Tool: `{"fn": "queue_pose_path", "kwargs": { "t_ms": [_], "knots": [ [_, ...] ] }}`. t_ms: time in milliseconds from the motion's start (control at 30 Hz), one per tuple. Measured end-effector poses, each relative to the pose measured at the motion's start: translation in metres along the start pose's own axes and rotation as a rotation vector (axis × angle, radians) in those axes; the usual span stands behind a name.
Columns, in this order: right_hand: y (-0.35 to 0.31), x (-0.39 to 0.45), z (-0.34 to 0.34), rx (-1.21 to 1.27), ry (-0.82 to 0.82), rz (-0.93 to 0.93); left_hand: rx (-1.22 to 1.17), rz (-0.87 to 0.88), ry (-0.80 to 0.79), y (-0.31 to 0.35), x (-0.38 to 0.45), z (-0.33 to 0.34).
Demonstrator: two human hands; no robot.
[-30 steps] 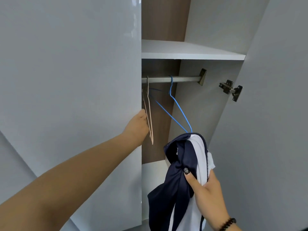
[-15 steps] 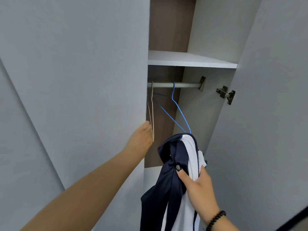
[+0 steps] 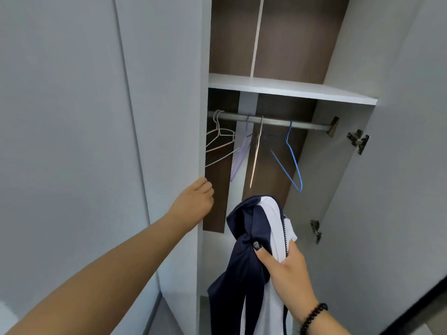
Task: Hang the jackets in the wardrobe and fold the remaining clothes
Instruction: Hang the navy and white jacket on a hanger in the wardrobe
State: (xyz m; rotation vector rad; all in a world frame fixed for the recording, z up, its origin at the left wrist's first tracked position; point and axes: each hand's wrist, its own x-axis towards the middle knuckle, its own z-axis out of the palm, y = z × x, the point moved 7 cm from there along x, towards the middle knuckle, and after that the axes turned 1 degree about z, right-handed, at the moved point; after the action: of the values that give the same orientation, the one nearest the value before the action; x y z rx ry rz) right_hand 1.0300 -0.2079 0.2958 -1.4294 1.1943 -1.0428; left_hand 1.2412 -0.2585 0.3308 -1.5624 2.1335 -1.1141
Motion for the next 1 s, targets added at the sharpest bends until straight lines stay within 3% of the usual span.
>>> {"fn": "queue_pose_path", "kwargs": {
  "t_ms": [500,1000],
  "knots": [
    [0.003,-0.07,0.046,0.016,-0.137,0.04,0.083,-0.066,-0.069,-0.07,-0.161,-0.007],
    [-0.004,-0.136,0.143,-0.007,-0.024,0.116,0.12,-0.118,-0.002,-0.131,-0.241,0.035]
  ]
}}
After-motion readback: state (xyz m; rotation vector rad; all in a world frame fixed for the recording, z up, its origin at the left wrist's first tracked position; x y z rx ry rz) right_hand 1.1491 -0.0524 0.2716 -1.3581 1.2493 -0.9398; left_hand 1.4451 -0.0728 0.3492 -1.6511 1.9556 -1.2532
